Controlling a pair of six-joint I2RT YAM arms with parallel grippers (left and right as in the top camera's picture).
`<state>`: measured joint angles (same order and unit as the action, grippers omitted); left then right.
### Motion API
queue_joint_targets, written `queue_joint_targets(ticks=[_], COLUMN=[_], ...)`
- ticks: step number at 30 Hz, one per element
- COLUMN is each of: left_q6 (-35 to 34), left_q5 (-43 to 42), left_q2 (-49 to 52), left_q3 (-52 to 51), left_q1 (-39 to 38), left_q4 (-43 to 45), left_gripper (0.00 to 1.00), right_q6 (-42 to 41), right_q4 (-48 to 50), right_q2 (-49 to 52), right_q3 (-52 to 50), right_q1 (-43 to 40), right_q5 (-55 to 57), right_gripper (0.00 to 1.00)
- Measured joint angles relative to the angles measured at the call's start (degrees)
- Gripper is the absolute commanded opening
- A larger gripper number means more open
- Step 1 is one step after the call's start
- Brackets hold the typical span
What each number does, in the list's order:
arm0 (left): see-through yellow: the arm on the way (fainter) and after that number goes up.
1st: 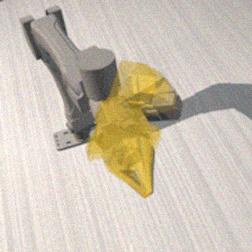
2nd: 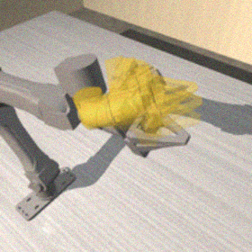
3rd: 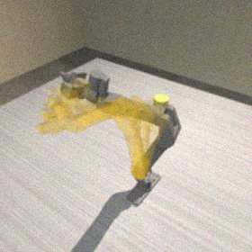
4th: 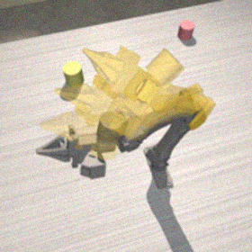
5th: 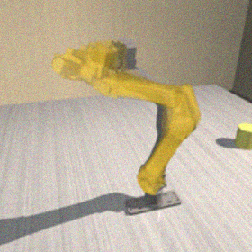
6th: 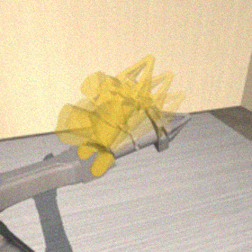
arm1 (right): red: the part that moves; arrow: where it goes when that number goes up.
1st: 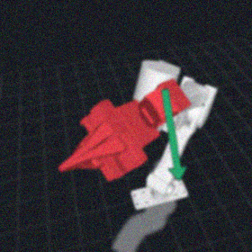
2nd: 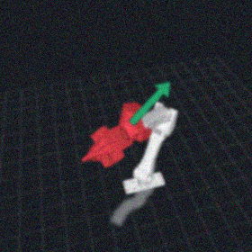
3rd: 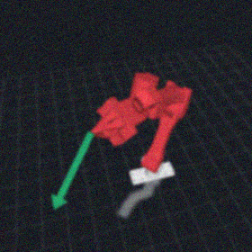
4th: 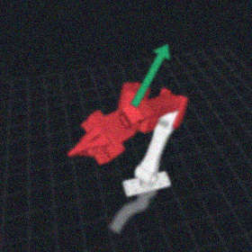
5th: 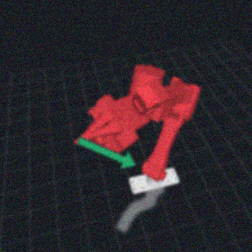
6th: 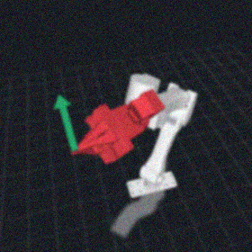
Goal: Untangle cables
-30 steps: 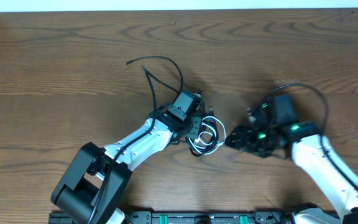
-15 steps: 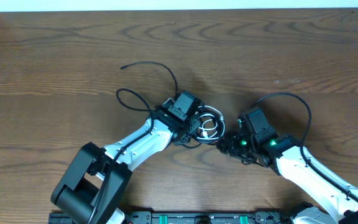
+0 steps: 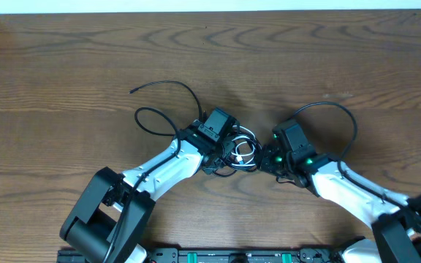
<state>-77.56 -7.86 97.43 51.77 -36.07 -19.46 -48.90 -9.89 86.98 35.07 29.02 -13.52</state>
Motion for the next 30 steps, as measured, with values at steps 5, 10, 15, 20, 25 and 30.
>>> queue_joint_targets(ticks=[5,10,15,20,25,30], left_q6=[-0.24,-0.15,0.55,0.92,1.07,1.07], left_q5=[-0.66,-0.35,2.23,6.51,11.02,12.37], left_q2=[0.0,0.0,0.0,0.0,0.0,0.0], left_q3=[0.0,0.0,0.0,0.0,0.0,0.0], left_q1=[-0.02,0.0,-0.07,-0.55,0.81,1.81], left_q4=[-0.04,-0.2,-1.57,-3.13,-3.54,-3.63], left_gripper=[0.08,0.08,0.08,0.08,0.08,0.08], right_q6=[-0.09,2.19,7.8,13.77,21.0,26.36], right_q4=[0.79,1.18,0.02,-7.34,-14.84,-18.84], right_q2=[2.21,2.27,1.53,-6.78,-18.75,-26.97], right_q3=[0.13,0.13,0.13,0.07,0.0,0.0], right_q1=[-0.02,-0.11,-1.86,-5.75,-10.67,-10.69], right_q5=[-2.8,-4.17,-9.55,-14.45,-17.59,-19.56], right_gripper=[0.01,0.01,0.01,0.01,0.01,0.1])
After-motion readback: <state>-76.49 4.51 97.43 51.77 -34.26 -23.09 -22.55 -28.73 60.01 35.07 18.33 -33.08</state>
